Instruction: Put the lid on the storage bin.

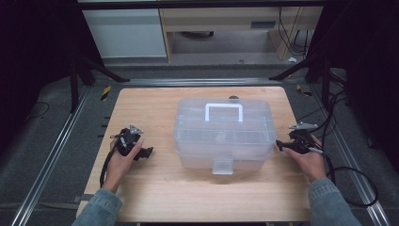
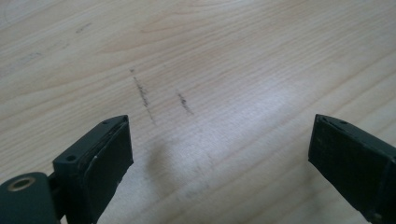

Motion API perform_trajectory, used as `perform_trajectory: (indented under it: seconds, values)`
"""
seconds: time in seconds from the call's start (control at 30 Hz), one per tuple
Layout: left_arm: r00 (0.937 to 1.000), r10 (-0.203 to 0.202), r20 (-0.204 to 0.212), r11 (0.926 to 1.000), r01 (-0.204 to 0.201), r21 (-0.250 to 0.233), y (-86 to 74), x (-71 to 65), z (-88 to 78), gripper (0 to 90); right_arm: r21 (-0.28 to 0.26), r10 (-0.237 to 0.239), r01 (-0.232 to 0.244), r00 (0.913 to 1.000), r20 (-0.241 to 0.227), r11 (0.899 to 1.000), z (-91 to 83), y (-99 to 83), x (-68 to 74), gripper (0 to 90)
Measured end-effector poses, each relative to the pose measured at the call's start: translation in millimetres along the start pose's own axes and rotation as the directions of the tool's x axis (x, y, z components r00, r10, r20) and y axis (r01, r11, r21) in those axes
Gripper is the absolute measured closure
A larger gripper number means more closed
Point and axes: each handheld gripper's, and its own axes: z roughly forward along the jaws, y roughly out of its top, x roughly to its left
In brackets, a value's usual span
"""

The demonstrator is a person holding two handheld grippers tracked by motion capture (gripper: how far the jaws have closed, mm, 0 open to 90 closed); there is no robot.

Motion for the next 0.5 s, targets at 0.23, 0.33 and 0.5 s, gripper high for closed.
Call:
perform_trajectory:
  seconds: [0.23,0.33,0.5]
  values:
    - [0.9976,-0.061,-0.034,0.998,0.061,-0.018,-1.8,15.6,11.7,5.5,-0.014,0.11,-0.11,0.9939,-0.005,0.994,17.2,2.4,-11.5,16.5]
    - [0.9967,-0.081,-0.009,0.9965,0.08,-0.022,-2.5,18.7,13.7,4.7,-0.014,0.12,-0.12,0.9928,-0.008,0.993,20.2,2.8,-11.7,15.8]
    - [0.9927,-0.12,0.013,0.9921,0.121,-0.034,-4.4,23.2,17.4,2.3,-0.015,0.124,-0.124,0.9923,-0.002,0.992,26.6,2.3,-10.6,14.6]
